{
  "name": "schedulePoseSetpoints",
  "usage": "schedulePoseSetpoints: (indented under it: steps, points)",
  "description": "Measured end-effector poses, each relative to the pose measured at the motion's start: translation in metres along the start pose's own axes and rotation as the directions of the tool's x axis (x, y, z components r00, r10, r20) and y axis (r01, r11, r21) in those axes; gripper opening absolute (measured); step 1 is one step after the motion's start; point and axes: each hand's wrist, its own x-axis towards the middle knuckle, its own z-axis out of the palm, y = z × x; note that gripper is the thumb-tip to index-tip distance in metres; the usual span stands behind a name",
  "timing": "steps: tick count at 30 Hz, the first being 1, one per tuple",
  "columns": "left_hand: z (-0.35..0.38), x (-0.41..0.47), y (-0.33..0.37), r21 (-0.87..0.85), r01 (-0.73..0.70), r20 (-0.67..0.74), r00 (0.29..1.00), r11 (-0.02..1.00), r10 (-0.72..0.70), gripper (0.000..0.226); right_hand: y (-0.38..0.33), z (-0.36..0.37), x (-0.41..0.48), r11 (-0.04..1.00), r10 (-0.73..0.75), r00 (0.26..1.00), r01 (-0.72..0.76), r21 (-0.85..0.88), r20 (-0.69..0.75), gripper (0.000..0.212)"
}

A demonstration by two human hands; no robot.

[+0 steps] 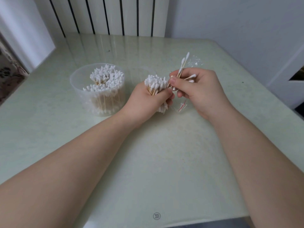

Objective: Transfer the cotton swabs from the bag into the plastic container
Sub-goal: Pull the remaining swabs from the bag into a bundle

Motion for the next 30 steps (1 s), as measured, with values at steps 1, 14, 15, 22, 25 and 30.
schedulePoseSetpoints:
  steps: [1,14,15,22,25,30]
  points:
    - [-0.0004,0.0009,-0.0011,-0.006,0.011,-0.011,1.0,1.0,-0.011,0.01,-0.0004,-0.0006,-0.0001,1.0,-0.001,1.0,0.001,-0.014,0.003,0.01]
    - [-0.0013,0.0046,-0.0026,-0.006,0.056,-0.035,0.998,0.998,-0.057,0.016,-0.0012,-0.0016,0.0001,0.993,0.003,0.999,0.003,0.118,-0.044,0.012]
    - [-0.0016,0.0047,-0.0034,-0.007,0.068,-0.03,0.997,0.998,-0.068,0.015,-0.0022,-0.0034,0.001,0.987,0.002,0.998,0.009,0.163,-0.069,0.009]
    - [-0.0029,0.0027,-0.0043,-0.063,0.049,0.074,0.996,0.997,-0.044,0.009,-0.0024,-0.0002,-0.0028,0.994,-0.062,0.998,0.063,-0.093,0.006,0.009]
    - [-0.0021,0.0026,-0.0021,-0.061,0.051,0.048,0.998,0.997,-0.048,0.011,-0.0029,-0.0006,-0.0027,0.994,-0.056,0.998,0.055,-0.095,-0.011,0.009]
    - [-0.0024,0.0066,-0.0031,-0.123,0.033,-0.096,0.994,0.992,-0.045,0.019,-0.0017,-0.0033,-0.0072,0.954,-0.046,0.999,0.053,-0.296,0.029,0.008]
